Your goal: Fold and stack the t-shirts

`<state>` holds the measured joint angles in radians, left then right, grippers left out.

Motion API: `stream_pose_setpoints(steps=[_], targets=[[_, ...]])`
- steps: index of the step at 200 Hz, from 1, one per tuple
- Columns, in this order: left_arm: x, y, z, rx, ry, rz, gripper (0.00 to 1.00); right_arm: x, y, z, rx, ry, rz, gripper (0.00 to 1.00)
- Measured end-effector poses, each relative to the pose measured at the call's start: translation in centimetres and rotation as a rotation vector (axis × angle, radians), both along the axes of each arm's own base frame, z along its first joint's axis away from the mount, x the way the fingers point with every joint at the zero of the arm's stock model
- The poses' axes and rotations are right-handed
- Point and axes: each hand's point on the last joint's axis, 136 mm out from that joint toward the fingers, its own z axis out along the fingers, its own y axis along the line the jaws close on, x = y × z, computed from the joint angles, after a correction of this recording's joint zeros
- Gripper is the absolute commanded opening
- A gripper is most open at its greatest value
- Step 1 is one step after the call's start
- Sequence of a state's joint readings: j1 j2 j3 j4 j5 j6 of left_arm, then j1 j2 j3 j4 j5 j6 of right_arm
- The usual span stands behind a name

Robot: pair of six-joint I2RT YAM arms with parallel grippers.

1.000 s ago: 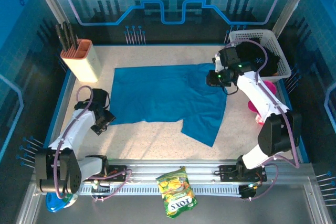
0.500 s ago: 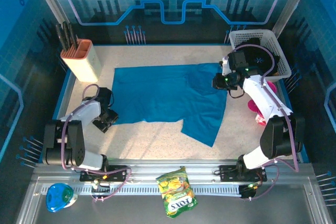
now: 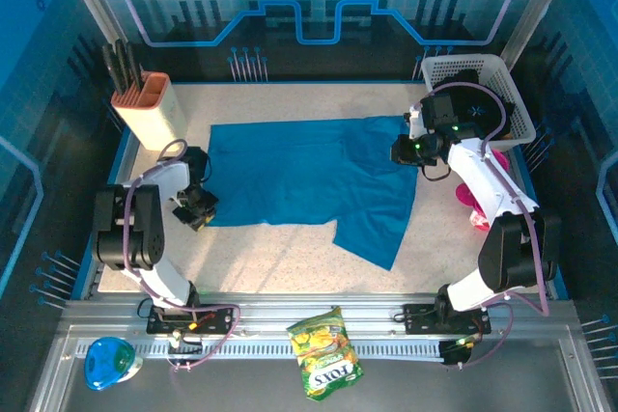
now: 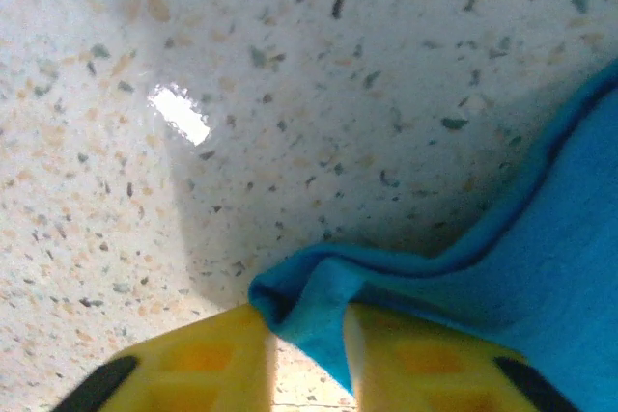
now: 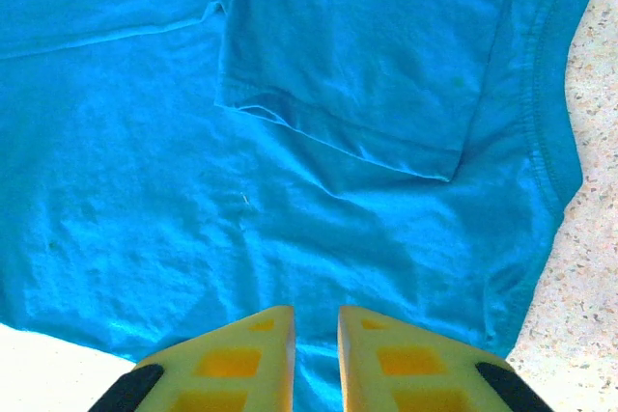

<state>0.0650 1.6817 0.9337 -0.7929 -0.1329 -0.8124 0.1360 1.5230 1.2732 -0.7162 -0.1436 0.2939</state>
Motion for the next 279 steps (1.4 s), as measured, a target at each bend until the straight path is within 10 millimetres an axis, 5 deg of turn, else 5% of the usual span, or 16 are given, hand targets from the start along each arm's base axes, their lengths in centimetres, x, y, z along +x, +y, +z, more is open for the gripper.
stream_pose_setpoints(steps=[72, 120, 142, 173, 220, 262, 279], targets=[[0.7, -0.2, 0.5, -0.020, -0.034, -0.049, 0.00, -0.8, 0.7, 1.9, 0.024, -0.082, 0.066, 0.22], [3.4, -0.3, 4.0, -0.020, -0.231, -0.095, 0.00, -3.4, 0.9, 10.4, 0.018, -0.435, 0.151, 0.44], [3.8, -0.5, 5.2, -0.022, -0.288, -0.112, 0.00, -5.7, 2.0, 14.2, -0.003, -0.601, 0.285, 0.62], [2.7, -0.8, 5.9, -0.031, -0.333, -0.116, 0.00, -10.1, 5.1, 15.2, -0.128, -0.717, 0.576, 0.67], [2.1, -1.2, 5.9, -0.047, -0.370, -0.122, 0.00, -16.0, 6.0, 9.4, -0.425, -0.593, 0.982, 0.63], [0.9, -1.6, 5.1, -0.063, -0.365, -0.123, 0.00, -22.7, 3.6, -5.7, -0.682, -0.189, 1.453, 0.54], [1.0, -1.6, 5.5, -0.063, -0.383, -0.124, 0.00, -25.0, 2.0, -9.2, -0.731, -0.063, 1.583, 0.54]])
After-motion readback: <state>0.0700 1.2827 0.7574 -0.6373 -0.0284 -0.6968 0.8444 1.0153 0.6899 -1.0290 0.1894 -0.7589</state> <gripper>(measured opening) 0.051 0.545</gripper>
